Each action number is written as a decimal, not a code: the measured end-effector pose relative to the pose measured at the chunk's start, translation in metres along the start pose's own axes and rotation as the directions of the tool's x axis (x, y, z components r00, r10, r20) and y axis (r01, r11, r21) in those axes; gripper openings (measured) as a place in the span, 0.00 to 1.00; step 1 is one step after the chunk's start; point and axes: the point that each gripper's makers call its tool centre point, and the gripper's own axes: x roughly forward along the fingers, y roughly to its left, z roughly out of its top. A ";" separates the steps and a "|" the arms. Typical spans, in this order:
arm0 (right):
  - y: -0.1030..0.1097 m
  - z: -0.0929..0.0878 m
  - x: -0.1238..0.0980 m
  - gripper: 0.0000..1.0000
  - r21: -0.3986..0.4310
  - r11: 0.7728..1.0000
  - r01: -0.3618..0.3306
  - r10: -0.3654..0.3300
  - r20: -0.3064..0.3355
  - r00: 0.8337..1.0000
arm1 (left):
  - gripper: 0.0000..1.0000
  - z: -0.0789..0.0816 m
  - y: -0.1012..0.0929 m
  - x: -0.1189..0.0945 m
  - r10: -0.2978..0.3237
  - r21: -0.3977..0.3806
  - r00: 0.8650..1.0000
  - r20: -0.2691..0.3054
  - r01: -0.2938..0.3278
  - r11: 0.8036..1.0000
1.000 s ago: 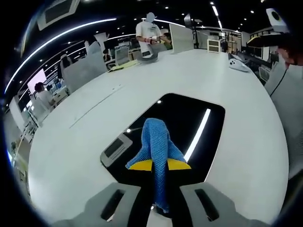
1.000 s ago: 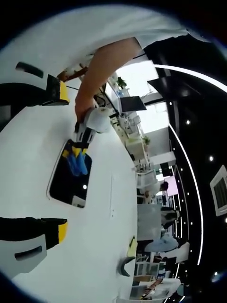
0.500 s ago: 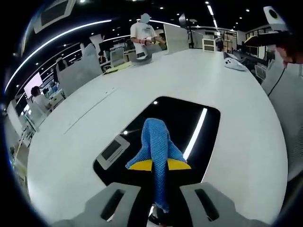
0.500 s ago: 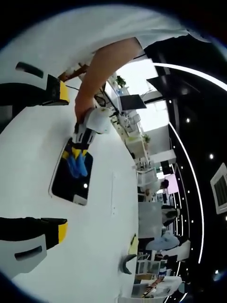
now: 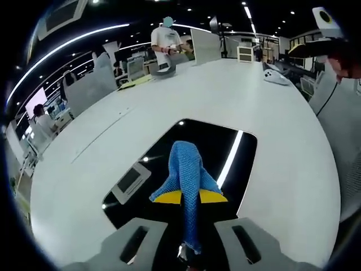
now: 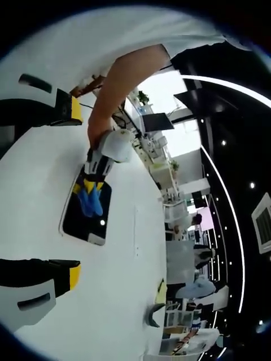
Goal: Wipe the mirror surface with the cleaning cloth until all visible marks leave the cleaned area.
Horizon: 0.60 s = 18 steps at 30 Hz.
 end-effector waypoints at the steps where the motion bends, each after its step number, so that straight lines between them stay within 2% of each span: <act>1: -0.001 0.000 0.000 0.98 0.003 1.000 0.001 -0.001 0.001 1.000 | 0.06 0.000 0.000 0.000 -0.001 0.002 1.000 0.000 0.001 1.000; 18: -0.005 -0.005 -0.005 0.98 0.031 0.999 0.012 -0.012 0.011 1.000 | 0.06 0.014 -0.017 0.014 -0.033 0.053 0.999 -0.001 0.033 0.998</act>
